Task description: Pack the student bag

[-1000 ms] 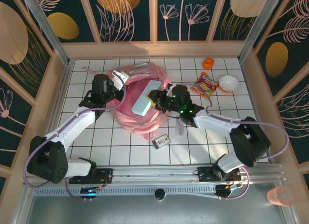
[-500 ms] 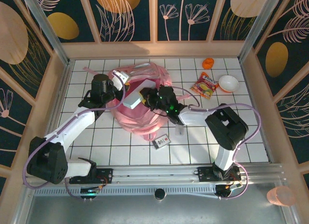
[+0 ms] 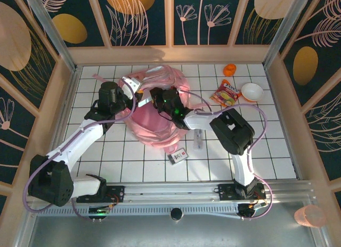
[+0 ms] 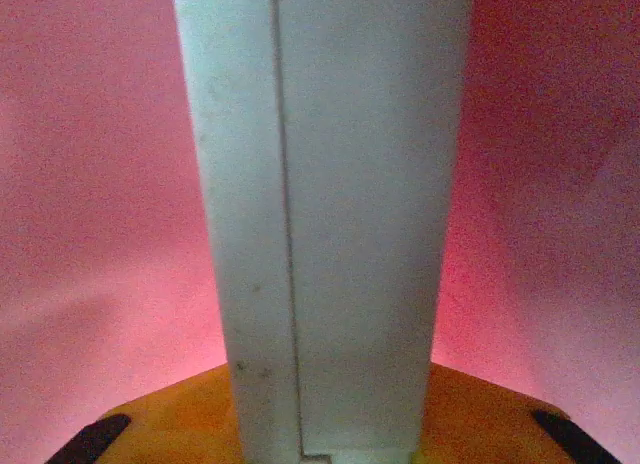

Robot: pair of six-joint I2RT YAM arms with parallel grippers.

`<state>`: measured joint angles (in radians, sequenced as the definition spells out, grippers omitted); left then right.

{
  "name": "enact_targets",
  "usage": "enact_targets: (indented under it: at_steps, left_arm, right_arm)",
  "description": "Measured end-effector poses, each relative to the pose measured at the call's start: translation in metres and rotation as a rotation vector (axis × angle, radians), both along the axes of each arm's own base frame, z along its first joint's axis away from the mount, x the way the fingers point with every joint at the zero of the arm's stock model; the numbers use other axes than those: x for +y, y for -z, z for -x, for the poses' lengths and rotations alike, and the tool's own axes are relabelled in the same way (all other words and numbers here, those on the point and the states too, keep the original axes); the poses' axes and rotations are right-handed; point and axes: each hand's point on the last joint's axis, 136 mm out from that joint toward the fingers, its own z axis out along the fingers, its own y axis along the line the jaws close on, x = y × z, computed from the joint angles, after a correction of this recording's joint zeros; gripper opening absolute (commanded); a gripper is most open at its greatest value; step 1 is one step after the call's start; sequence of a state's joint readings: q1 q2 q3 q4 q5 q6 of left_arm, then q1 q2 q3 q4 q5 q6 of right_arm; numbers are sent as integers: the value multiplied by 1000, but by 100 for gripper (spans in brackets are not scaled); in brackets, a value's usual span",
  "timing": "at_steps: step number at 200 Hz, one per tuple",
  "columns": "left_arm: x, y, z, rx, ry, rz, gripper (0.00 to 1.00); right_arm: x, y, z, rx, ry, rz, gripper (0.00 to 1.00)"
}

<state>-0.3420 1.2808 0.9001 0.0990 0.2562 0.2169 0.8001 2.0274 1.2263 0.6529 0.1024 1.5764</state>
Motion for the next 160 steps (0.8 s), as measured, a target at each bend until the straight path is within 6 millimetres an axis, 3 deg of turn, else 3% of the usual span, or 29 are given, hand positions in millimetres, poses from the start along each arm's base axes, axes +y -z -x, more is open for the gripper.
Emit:
enact_targets:
  at_steps: [25, 70, 89, 129, 160]
  left_arm:
    - [0, -1, 0, 7, -3, 15, 0]
    - [1, 0, 1, 23, -9, 25, 0]
    - [1, 0, 1, 22, -9, 25, 0]
    - [0, -1, 2, 23, 1, 12, 0]
    - [-3, -1, 4, 21, 18, 10, 0]
  right_arm:
    - [4, 5, -14, -3, 37, 20, 35]
    - [8, 16, -25, 1, 61, 53, 58]
    - [7, 18, -24, 2, 55, 61, 61]
    - [-9, 32, 11, 50, -4, 94, 48]
    - [-5, 19, 35, 50, -65, 114, 47]
